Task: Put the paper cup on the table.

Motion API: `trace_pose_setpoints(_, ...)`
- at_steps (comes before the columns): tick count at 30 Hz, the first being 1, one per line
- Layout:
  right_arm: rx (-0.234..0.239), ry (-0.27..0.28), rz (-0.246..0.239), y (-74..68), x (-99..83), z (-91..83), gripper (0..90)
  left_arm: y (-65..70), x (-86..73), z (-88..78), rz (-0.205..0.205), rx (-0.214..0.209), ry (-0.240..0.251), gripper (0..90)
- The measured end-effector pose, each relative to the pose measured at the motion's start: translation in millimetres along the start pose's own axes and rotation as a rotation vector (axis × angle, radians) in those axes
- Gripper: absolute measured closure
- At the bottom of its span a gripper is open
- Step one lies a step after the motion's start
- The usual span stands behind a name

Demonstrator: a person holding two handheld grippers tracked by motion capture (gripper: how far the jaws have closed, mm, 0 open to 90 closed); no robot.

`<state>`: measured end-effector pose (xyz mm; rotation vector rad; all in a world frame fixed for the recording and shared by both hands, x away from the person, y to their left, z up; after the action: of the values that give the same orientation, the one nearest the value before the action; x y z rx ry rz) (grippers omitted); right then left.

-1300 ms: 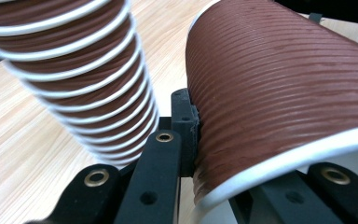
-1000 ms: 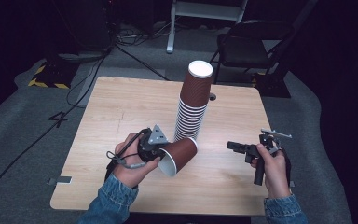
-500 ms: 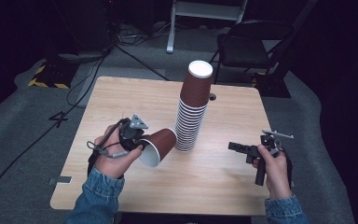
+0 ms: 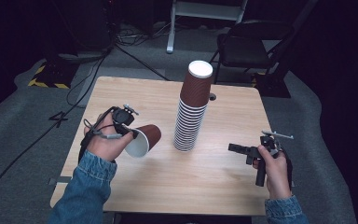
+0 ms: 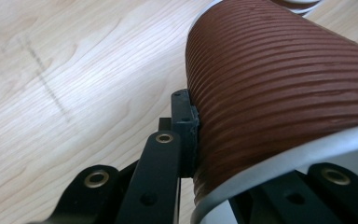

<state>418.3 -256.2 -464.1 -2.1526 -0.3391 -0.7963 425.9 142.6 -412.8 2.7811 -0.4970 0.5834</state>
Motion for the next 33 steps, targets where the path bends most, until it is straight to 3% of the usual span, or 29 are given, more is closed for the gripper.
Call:
trace_pose_setpoints(6, 0.001, -0.005, -0.002, 0.0, -0.5, 1.1, 15.5, -22.9, 1.1, 7.6, -0.073, 0.027, -0.074, 85.9)
trace_pose_setpoints(20, 0.005, -0.007, -0.01, 0.1, -0.7, 3.7, 15.6, -62.0, 8.4, 35.1, -0.192, 0.056, -0.235, 85.8)
trace_pose_setpoints(26, 0.011, -0.009, -0.016, -0.9, -1.0, 4.4, 15.6, -71.4, 9.0, 47.9, -0.243, 0.067, -0.309, 85.8)
trace_pose_setpoints(33, 0.01, -0.008, -0.012, -0.4, -0.7, 3.9, 15.6, -77.0, 11.1, 57.6, -0.275, 0.072, -0.371, 85.7)
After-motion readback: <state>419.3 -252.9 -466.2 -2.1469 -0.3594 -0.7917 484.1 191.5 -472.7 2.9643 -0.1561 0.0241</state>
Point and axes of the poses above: each handheld gripper's, and its own axes: z roughly forward along the jaws, x roughly out of its top, y roughly to its right, the point moved 7 cm from there along z, roughly forward along the jaws, and after that the axes turned 12 degrees about -z, right-handed, at the moved point
